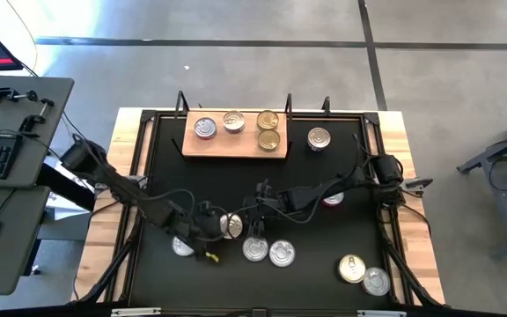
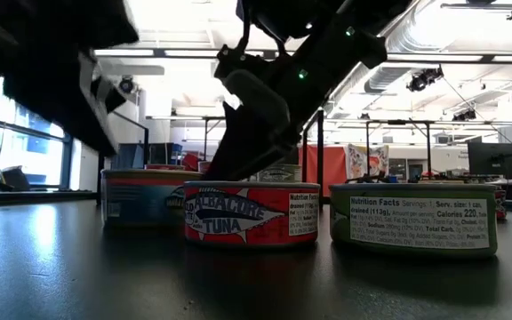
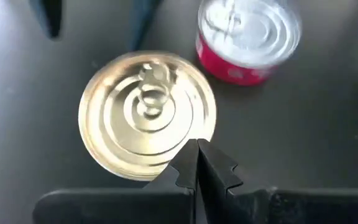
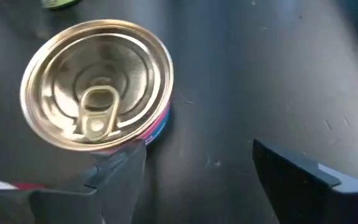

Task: Stack canned seafood by type on shelf
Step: Put the blue and pink tuna can on the shelf aligned with the other blue and pink tuna can

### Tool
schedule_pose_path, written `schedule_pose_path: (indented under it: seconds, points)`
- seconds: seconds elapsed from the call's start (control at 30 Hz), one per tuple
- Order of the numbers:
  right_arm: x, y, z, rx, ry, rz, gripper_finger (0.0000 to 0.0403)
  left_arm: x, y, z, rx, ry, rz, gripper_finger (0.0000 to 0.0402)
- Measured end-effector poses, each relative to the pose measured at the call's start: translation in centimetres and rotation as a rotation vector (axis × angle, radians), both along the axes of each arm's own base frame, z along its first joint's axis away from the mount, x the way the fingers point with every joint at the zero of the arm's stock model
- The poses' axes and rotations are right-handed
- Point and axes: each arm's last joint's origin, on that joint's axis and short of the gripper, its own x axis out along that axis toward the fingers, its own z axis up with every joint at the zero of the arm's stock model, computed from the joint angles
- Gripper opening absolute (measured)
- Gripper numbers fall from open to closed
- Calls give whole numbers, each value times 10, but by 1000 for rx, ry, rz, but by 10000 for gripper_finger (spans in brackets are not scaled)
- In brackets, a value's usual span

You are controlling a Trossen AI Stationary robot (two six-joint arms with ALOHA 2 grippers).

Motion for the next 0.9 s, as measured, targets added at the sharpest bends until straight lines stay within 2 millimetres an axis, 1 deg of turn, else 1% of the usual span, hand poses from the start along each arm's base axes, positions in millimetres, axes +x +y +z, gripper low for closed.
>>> schedule_pose_path:
  seconds: [0.03,0.17,0.3,0.37,0.47,0.6,0.67,0.77,0.83,0.9]
  points:
    - [0,2,-1,-1,-3,12,288,1,-1,-6,20,13,14,0]
    - [-1,6,-5,-11,23,57,288,11,0,-23,96,-26,123,0]
    - [-4,11,-6,5,42,77,288,17,13,-31,187,-6,168,0]
    - [-3,16,-5,22,29,86,288,18,24,-28,269,-14,201,0]
    - [-3,20,-4,28,14,95,288,12,37,-20,376,21,217,0]
    - [-3,21,-4,19,11,102,288,8,47,2,402,-8,203,0]
    - [-3,21,-4,19,12,102,288,6,47,10,393,-25,161,0]
    - [-3,21,-4,14,10,97,288,1,41,19,382,-36,70,0]
    - [-3,21,-4,10,10,101,288,-3,38,20,393,-15,14,0]
    - [-3,21,-4,9,10,103,288,-6,35,18,385,-2,13,6]
